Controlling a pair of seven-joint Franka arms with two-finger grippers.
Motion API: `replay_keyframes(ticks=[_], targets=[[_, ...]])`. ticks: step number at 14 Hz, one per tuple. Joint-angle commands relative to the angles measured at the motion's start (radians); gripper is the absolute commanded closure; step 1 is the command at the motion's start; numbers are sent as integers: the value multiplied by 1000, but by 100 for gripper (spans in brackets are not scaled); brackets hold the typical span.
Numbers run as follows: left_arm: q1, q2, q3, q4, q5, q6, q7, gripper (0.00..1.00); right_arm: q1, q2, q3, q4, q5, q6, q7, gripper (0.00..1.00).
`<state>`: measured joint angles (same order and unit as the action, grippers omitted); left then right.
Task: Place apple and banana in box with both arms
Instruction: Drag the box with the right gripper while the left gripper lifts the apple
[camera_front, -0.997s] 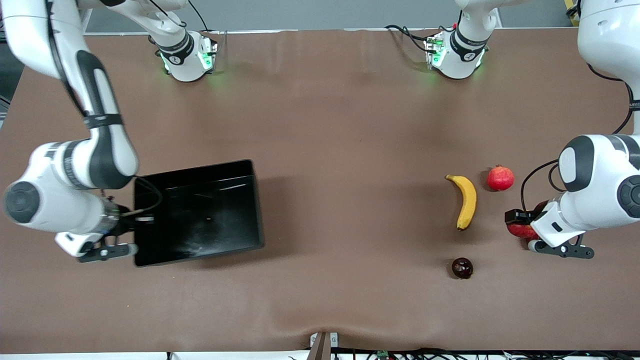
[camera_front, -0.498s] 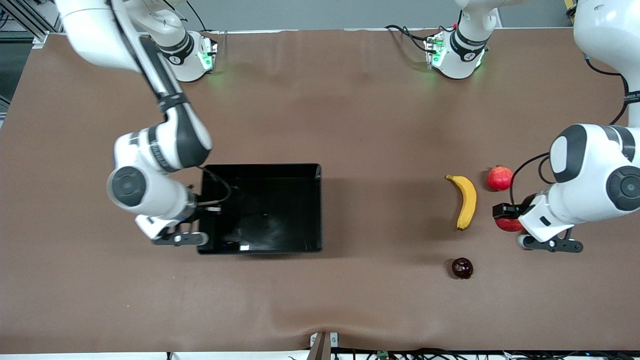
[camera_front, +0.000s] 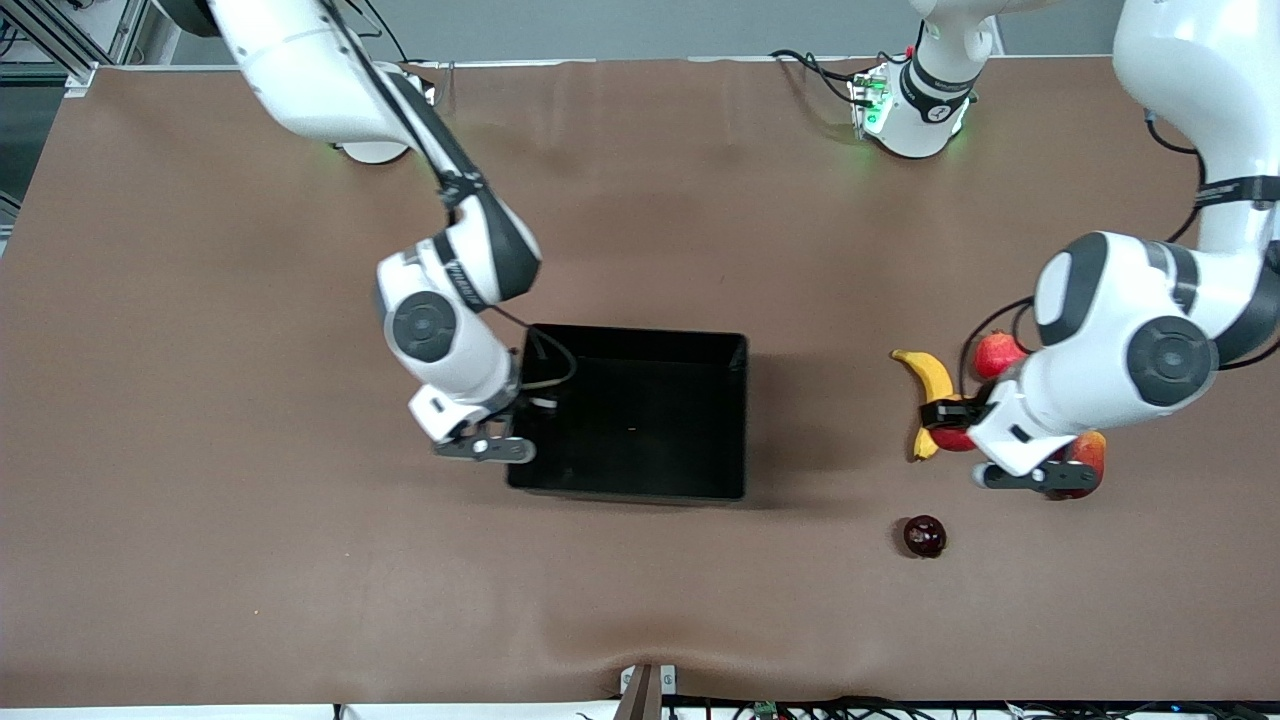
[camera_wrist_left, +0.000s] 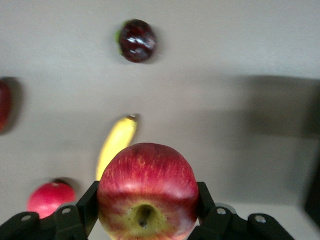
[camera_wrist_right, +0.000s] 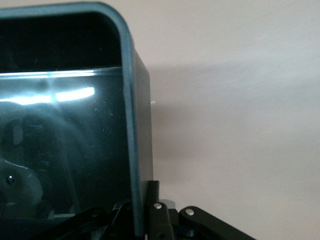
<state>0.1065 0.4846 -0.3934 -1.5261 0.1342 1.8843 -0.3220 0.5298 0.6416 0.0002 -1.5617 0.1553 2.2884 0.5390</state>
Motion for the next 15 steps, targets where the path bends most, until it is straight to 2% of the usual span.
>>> replay_keyframes(ticks=[1,7,8,9,10,12,15], targets=[[-47,6,-4,1,4,-11,-107,94,33,47,-8,20,79,42,45,100],[-143,28,-5,3,-1,1,-305,94,116,165,-9,98,69,42,128,100],[-166,35,-5,3,-8,1,-343,94,122,174,-12,100,64,42,119,82],[-183,51,-5,6,-11,10,-380,94,122,178,-12,100,50,40,108,36],[-206,66,-4,21,-12,25,-420,94,122,176,-12,100,17,40,102,0],[-247,106,-4,52,-12,51,-504,94,121,161,-12,100,-22,39,101,0],[-312,166,-4,102,-10,85,-627,94,105,104,-12,98,-20,22,93,0]])
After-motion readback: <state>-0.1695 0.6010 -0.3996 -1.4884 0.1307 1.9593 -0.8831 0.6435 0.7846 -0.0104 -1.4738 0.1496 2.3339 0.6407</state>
